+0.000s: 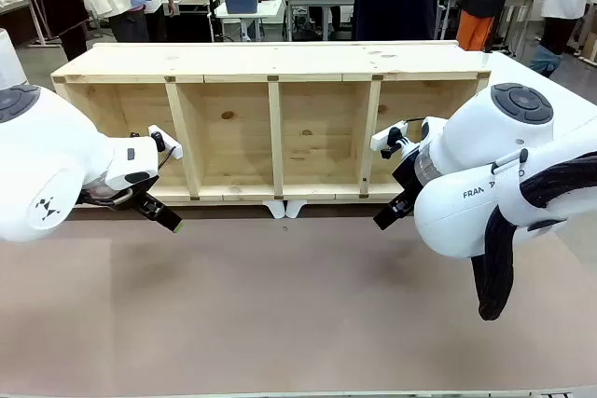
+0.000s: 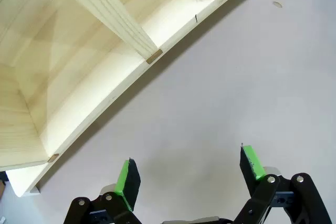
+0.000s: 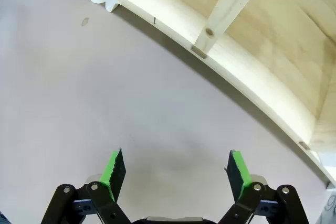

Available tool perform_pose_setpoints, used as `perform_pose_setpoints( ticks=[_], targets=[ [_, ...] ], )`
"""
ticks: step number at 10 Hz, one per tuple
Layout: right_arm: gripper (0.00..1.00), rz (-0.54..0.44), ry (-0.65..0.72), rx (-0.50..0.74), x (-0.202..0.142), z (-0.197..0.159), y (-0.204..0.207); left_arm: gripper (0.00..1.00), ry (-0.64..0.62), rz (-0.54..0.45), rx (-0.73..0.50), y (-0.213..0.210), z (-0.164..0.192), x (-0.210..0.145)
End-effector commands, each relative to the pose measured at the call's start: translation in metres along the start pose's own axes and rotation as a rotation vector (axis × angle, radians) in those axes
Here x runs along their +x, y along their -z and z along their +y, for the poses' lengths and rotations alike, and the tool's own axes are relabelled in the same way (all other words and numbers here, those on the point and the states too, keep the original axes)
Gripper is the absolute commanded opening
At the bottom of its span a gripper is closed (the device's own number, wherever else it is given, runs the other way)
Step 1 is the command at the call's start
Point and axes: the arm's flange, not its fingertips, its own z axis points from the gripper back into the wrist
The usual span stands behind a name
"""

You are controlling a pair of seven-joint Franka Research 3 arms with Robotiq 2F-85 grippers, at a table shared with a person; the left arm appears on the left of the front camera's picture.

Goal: Perform cable management.
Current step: When the cord part of the Power Cable appears at the lower middle area of the table and stops, grasp the cord part of the Power Cable.

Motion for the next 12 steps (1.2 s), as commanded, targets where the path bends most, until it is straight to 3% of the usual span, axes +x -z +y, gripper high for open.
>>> perform_pose_setpoints(
  ticks=[1,12],
  targets=[
    [1.0,0.0,0.0,0.0,0.0,0.0,0.0,1.0,0.0,0.0,0.0,0.0,0.0,0.0],
    [1.0,0.006,-0.007,-0.008,0.001,-0.001,-0.009,1.0,0.027,0.012,-0.032,-0.013,-0.001,-0.003]
  ],
)
